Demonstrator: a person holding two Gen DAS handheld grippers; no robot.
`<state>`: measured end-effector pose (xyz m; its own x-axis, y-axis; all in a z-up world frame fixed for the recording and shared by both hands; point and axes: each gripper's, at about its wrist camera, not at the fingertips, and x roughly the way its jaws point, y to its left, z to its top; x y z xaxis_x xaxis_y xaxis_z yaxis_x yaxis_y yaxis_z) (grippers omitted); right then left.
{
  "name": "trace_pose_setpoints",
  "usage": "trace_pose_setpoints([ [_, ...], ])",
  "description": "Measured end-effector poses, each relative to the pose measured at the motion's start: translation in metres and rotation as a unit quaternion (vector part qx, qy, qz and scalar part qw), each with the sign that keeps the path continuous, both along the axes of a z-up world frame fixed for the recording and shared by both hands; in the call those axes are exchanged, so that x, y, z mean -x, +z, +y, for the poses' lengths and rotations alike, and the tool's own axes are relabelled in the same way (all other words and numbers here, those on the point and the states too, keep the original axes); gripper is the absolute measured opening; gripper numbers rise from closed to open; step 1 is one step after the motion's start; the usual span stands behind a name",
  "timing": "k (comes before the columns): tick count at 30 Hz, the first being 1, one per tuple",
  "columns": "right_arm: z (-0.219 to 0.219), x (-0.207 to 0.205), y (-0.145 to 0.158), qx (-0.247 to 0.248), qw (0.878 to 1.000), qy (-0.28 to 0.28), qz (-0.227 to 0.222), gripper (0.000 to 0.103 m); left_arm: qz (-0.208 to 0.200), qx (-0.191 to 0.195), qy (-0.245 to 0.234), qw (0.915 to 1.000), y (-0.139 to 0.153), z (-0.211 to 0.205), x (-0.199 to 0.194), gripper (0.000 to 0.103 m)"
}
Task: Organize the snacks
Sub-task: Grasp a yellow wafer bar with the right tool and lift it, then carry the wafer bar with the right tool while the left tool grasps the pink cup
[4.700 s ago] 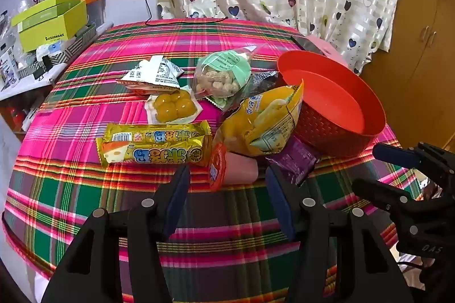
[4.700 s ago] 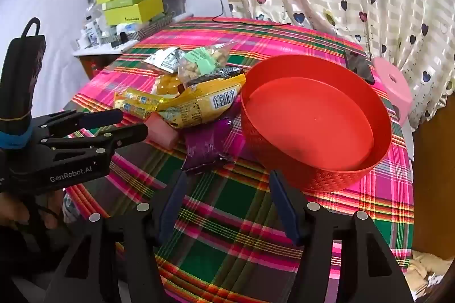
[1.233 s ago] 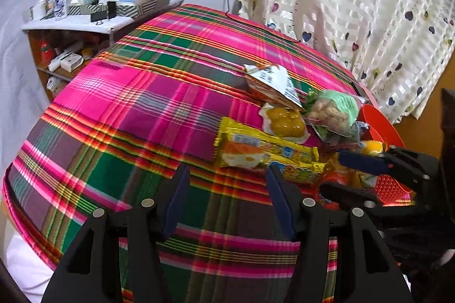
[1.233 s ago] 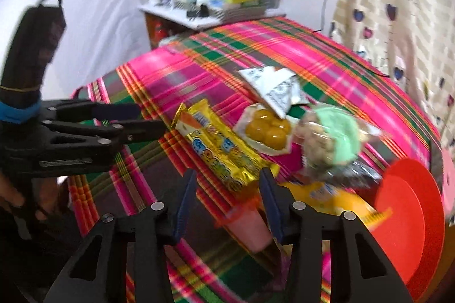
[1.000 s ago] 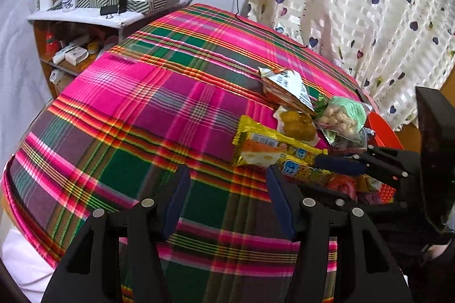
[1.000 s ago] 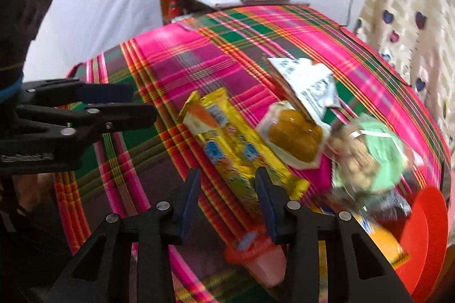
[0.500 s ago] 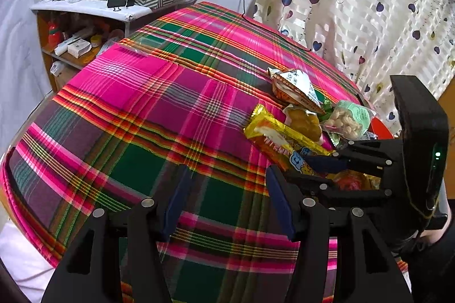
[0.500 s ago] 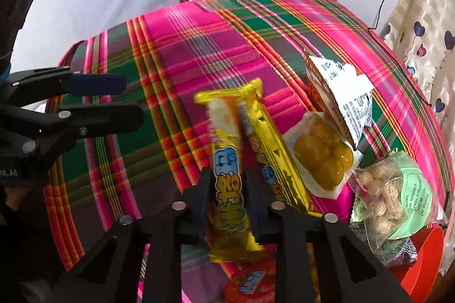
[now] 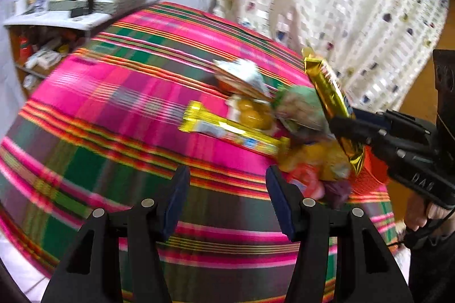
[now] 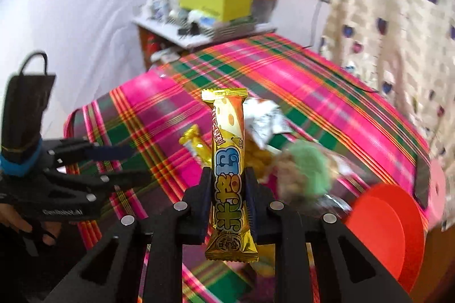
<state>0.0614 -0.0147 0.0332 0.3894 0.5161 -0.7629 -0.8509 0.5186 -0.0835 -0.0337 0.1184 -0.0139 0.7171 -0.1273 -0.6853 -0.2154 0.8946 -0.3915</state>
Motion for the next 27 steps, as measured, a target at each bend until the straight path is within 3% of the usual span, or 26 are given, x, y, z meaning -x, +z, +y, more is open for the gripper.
trace_pose_setpoints([
  [11, -0.072, 0.013, 0.020, -0.039, 0.997, -0.060, -0.004, 0.019, 0.005, 0.020, -0.115, 0.9932, -0.002, -0.060, -0.032, 0.057],
  [17, -0.091, 0.015, 0.023, -0.049, 0.996, -0.071, -0.003, 0.019, 0.036, 0.005, -0.138, 0.9898, -0.014, -0.084, -0.049, 0.058],
  [27, -0.114, 0.013, 0.019, -0.063, 0.994, -0.084, 0.007, 0.019, 0.069, -0.106, -0.128, 0.9837, -0.023, -0.119, -0.064, 0.058],
])
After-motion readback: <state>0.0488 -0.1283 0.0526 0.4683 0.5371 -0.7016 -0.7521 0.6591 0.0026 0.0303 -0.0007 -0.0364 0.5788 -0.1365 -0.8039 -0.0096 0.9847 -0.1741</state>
